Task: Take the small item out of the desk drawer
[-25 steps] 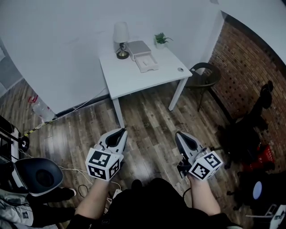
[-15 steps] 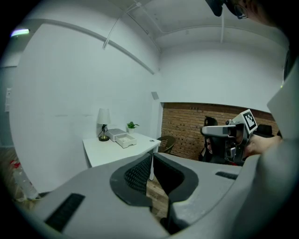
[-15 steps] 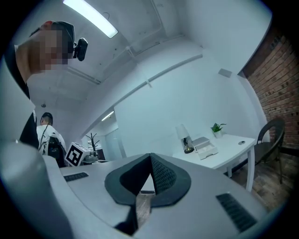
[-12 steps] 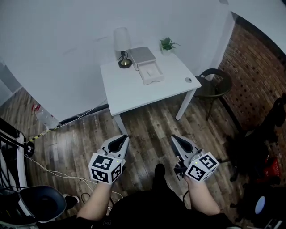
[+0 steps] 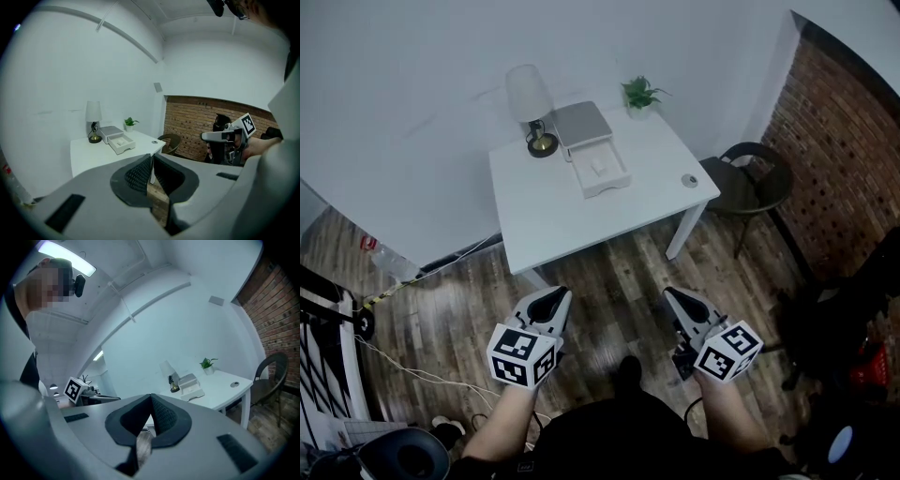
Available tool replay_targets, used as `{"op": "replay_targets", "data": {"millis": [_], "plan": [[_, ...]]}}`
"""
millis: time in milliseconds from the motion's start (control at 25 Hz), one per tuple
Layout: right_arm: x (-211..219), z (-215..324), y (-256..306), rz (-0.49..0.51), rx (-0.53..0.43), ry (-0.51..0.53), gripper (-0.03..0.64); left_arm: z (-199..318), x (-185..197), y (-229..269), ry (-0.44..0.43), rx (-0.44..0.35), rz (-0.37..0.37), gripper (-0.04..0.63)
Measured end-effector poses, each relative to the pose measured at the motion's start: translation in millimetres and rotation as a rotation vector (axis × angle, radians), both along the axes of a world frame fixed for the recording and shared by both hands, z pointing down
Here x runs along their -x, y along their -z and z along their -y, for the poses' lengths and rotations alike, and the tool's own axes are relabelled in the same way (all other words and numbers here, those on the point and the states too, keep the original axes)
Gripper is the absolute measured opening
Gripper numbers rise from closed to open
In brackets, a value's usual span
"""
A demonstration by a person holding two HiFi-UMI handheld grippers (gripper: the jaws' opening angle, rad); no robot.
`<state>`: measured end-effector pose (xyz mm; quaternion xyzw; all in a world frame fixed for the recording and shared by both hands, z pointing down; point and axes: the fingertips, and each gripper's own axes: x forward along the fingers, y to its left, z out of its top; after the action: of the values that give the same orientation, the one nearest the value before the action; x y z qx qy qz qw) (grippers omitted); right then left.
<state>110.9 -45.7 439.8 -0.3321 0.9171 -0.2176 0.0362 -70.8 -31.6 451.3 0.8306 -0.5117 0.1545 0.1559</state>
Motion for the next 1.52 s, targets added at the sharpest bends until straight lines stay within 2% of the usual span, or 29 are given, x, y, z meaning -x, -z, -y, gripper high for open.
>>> {"op": "replay_targets", "data": {"millis": [200,560,800,1040,1200,1360,1520], "plan": [[-20.7,34.6,-8.4,-0.003,0.017,0.002,-0.002,35.2,-9.8,3.3,0.023,-0.014,0.015,0.028],[-12.0,72.9,7.4,0.003,-0.014,0.062,-0.002,69.4,-20.9,9.5,0.038,-0.040,0.018,0.028],[12.9,96.3,-2.0,-0.027,0.003,0.075,0.000,101.5,3.4,3.4,0.039,-0.040,0.006,0.028],[36.8,146.9,-8.0,-0.049,0.016,0.012,-0.001,159.0,40.7,-2.6,0.014,-0.041,-0.026,0.028],[72.6,187.3,-5.7,-0.081,0.016,0.011,0.000,208.1,70.9,0.2,-0.030,-0.048,-0.015,0.028],[102.2,218.5,-5.3,-0.092,0.027,-0.015,0.000,246.6,85.7,-3.7,-0.137,-0.038,-0.009,0.028],[119.4,240.2,-19.2,-0.109,0.067,-0.052,-0.002,278.8,87.7,-6.4,-0.250,-0.062,-0.001,0.029]]}}
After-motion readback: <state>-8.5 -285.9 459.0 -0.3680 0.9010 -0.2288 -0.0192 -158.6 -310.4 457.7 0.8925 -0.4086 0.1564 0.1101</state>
